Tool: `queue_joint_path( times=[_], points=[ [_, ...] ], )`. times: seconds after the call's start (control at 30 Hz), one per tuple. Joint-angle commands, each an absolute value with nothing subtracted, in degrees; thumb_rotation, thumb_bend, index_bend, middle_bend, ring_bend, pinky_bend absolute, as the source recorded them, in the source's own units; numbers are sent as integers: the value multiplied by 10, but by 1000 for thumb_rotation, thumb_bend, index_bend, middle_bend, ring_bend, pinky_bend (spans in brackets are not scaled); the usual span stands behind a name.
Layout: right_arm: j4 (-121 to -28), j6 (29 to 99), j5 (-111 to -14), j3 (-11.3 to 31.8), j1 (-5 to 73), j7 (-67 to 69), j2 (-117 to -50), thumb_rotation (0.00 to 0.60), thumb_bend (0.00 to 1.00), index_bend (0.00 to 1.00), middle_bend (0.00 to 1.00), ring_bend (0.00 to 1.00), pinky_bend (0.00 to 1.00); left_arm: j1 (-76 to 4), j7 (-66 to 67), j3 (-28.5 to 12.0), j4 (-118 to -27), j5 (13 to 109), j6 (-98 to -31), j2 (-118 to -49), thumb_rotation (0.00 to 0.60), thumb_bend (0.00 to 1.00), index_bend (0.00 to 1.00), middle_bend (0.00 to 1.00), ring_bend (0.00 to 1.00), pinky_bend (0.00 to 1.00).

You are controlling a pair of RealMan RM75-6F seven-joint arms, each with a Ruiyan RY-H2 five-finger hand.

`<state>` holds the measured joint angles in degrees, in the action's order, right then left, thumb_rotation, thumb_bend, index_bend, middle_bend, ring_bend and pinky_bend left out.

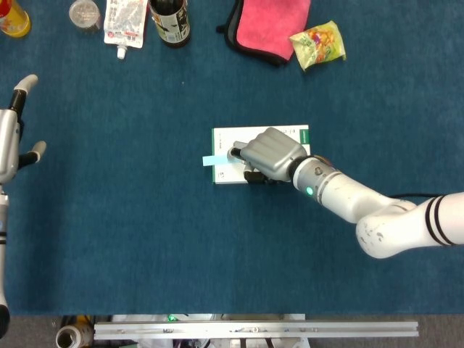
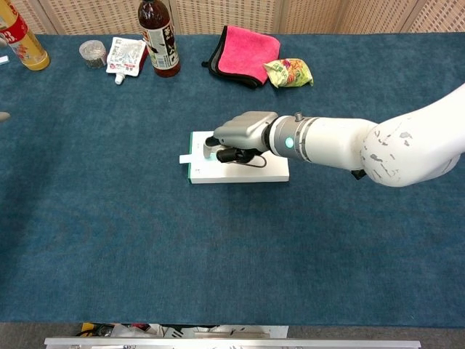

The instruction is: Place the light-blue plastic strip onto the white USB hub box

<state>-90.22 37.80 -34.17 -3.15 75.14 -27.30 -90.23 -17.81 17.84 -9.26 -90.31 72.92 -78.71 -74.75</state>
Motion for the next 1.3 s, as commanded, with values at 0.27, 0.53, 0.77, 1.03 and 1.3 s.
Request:
queue_joint_path(
  times=[0.27,0.53,0.77,1.03,1.3],
  points=[
    [-913,382,-350,-34,745,-271,-891,0,1000,207,1000,1000,1000,-180,184,-94,-905,728,-784,-749,600,135,168,944,920,1000],
    [-910,381,-344,-40,744,-274,-888,0,1000,207,1000,1000,1000,-180,187,-93,-906,727,-785,-750,600,135,168,944,920,1000],
    [-923,392,-352,-35,739,-270,-880,0,1000,207,1000,1000,1000,-182,188,-98,-908,722,-785,-749,600,135,168,942,919,1000],
    [-1006,478,-433,-28,682,-245,-803,0,1000,207,1000,1000,1000,-180,178,-101,-903,724,-791,-746,600,135,165,811,817,1000],
    [-1078,651,-544,-64,551,-212,-712,0,892,207,1000,1000,1000,-174,154,-102,-887,724,-794,-741,600,135,164,617,660,911]
  ],
)
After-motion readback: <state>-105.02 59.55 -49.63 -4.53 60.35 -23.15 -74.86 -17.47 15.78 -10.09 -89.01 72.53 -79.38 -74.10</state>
